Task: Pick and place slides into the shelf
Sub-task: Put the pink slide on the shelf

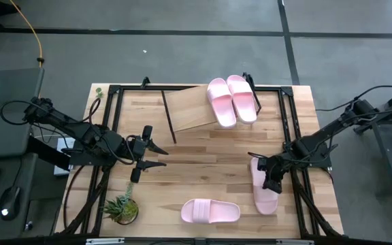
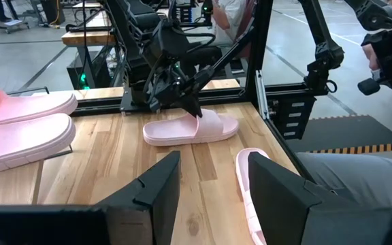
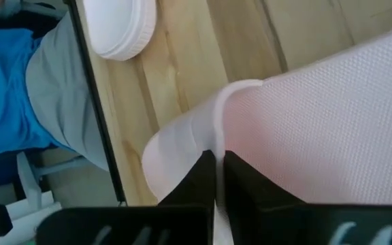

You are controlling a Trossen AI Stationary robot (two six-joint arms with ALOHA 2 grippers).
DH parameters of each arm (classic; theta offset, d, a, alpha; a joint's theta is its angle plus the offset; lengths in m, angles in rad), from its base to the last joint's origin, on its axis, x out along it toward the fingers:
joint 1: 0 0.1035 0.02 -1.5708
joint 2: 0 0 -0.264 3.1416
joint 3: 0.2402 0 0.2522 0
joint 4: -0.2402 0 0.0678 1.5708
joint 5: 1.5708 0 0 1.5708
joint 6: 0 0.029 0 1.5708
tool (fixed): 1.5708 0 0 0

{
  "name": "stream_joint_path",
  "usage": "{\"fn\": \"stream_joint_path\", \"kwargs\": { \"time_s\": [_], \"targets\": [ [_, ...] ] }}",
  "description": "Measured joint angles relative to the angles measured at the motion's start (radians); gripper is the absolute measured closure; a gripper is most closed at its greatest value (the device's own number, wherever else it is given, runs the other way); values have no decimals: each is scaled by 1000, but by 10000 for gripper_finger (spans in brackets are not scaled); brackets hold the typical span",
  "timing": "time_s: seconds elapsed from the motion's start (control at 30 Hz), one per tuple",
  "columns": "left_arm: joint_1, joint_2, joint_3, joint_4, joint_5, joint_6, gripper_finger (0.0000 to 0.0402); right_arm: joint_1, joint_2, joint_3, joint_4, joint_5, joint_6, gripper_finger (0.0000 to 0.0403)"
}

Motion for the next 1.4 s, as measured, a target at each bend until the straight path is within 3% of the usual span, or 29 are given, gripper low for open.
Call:
{"fn": "stream_joint_path", "kwargs": {
  "time_s": [1.1, 1.4],
  "targets": [
    [0, 0, 0, 0, 0, 0, 245, -230, 2, 405, -376, -12, -272, 403],
    [0, 0, 0, 0, 0, 23, 245, -302, 94, 577, -516, -27, -427, 403]
  ]
}}
